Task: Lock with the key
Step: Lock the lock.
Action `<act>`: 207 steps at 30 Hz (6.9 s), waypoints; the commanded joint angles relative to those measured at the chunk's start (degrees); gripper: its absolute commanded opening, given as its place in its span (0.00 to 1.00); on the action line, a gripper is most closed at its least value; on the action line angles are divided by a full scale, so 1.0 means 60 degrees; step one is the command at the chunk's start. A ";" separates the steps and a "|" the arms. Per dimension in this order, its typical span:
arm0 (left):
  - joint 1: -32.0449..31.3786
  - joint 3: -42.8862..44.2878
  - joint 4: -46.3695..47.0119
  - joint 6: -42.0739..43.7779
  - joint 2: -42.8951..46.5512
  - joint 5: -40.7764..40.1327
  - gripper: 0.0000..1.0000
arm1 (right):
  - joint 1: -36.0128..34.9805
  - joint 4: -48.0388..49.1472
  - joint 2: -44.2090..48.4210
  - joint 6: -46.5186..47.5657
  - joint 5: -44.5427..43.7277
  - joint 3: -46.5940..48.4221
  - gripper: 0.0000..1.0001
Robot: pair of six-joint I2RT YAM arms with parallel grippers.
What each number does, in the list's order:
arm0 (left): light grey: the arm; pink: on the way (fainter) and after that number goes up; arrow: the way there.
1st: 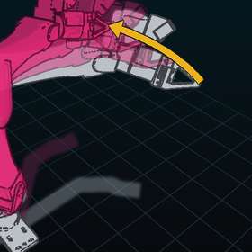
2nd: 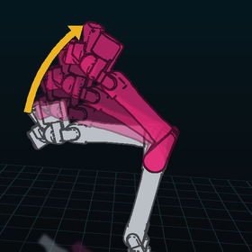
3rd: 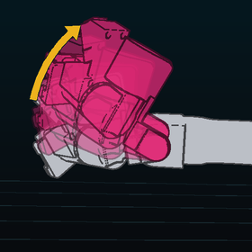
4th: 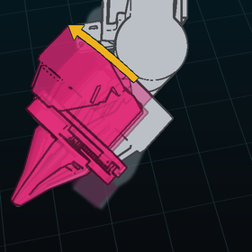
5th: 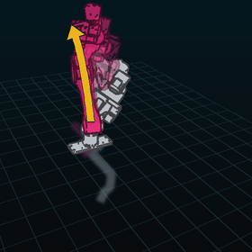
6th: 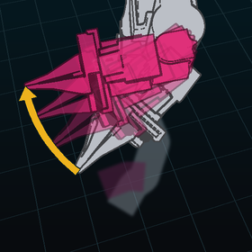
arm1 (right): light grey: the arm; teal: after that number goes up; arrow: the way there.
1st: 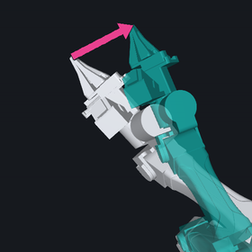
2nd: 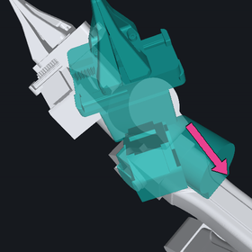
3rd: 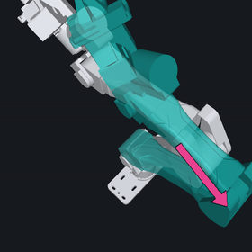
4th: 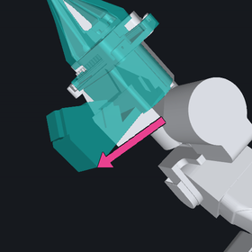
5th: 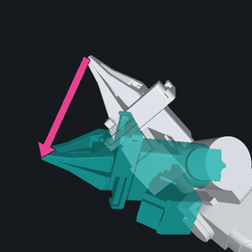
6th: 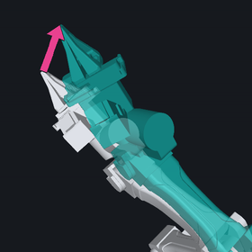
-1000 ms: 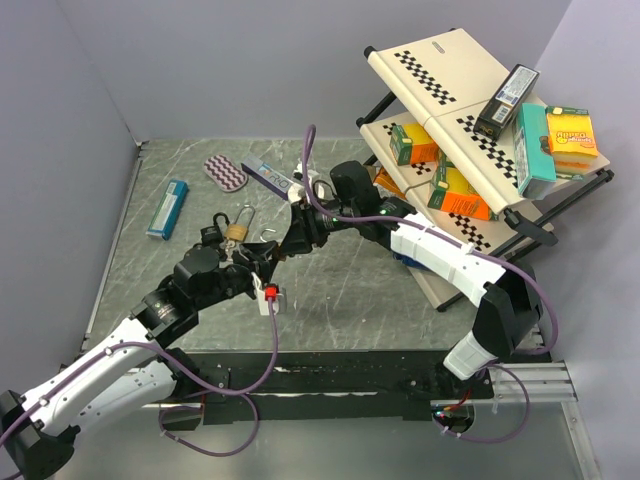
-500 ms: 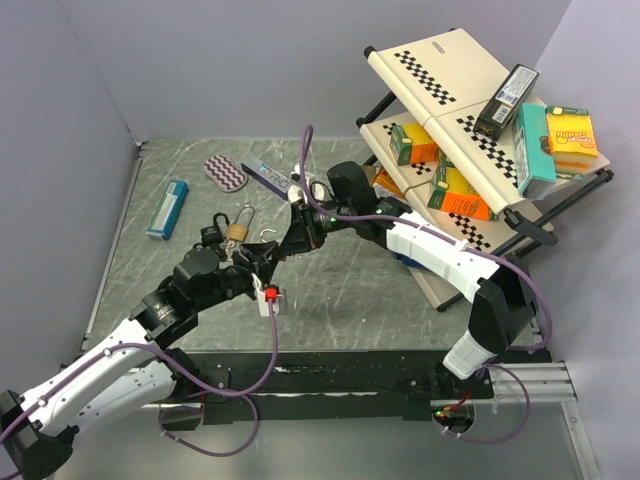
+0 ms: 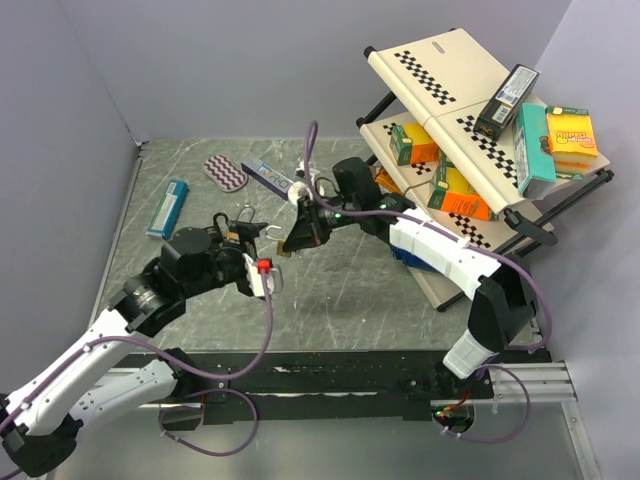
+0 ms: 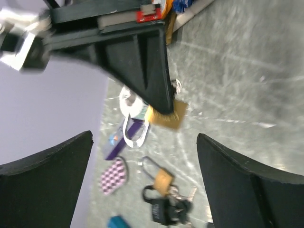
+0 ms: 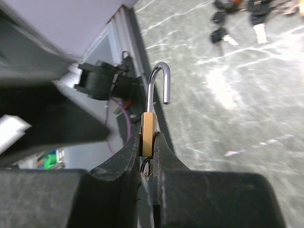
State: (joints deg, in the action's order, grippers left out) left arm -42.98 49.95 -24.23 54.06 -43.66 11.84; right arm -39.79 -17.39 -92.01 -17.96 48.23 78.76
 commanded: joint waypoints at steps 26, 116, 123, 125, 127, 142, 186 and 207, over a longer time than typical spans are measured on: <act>0.4966 0.3306 -0.1218 -1.2791 -0.3577 0.7505 0.97 | -0.0033 -0.0032 0.2854 0.3476 0.0751 -0.1247 0.00; 0.3592 0.1166 -0.0664 -0.5539 -0.0472 0.7024 0.70 | -0.0619 -0.0075 0.3894 0.5131 0.0487 -0.1438 0.00; 0.2462 0.1385 -0.0297 -0.5758 -0.0897 0.5953 0.50 | -0.0619 -0.0105 0.3909 0.5029 0.0473 -0.1349 0.00; 0.2272 0.1430 -0.0327 -0.5715 -0.0970 0.5938 0.46 | -0.0619 -0.0120 0.3953 0.5043 0.0429 -0.1393 0.00; 0.2024 0.1459 -0.0313 -0.5671 -0.0985 0.5748 0.44 | -0.0605 -0.0134 0.3967 0.5073 0.0400 -0.1394 0.00; 0.1465 0.1518 -0.0270 -0.6079 -0.1030 0.5220 0.01 | -0.0605 -0.0178 0.3953 0.5131 0.0254 -0.1452 0.00; 0.1392 0.1884 0.0874 -0.7823 -0.1644 0.6391 0.01 | -0.0649 -0.0794 0.3528 0.5293 0.1176 -0.0939 0.09; 0.0850 0.1211 0.2264 -0.9463 -0.1981 0.6685 0.01 | -0.1073 0.0100 0.3352 0.4912 0.0238 -0.0925 0.01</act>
State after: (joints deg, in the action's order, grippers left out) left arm -34.76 58.06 -22.55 1.85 -54.59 47.72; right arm -43.27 -29.08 -70.76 12.82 48.03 70.65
